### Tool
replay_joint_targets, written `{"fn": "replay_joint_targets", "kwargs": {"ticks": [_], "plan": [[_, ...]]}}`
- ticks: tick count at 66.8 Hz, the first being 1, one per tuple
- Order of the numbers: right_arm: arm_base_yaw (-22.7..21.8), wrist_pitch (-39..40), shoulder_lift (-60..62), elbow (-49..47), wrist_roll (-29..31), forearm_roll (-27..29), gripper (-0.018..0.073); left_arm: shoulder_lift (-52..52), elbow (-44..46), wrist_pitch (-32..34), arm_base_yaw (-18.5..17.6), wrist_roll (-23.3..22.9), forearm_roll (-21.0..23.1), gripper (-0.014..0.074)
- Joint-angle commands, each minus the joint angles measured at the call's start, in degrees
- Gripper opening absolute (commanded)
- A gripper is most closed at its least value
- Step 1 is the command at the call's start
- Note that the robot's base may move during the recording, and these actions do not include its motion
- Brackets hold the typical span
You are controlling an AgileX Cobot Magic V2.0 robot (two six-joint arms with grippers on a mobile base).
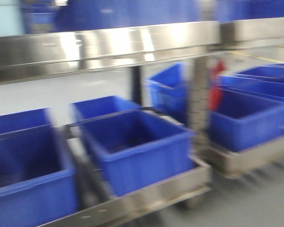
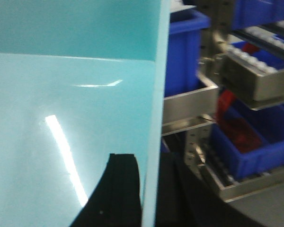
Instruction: Move two blue bins to right shelf middle
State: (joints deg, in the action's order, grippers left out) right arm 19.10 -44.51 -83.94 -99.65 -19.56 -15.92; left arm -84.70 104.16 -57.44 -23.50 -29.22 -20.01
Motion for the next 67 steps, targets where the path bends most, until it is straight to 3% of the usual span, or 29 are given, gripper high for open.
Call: {"fn": "replay_joint_targets", "kwargs": {"ticks": [1,67], "plan": [[-0.5,1.7,1.2,-0.8,1.1,-2.7,-0.0167,0.7,0.5,0.2,0.3,0.1,-3.7,-0.0111],[-0.5,1.7,1.2,-0.8,1.1,-2.7,-0.0167,0.7,0.5,0.2,0.3,0.1,-3.7,-0.0111]]}}
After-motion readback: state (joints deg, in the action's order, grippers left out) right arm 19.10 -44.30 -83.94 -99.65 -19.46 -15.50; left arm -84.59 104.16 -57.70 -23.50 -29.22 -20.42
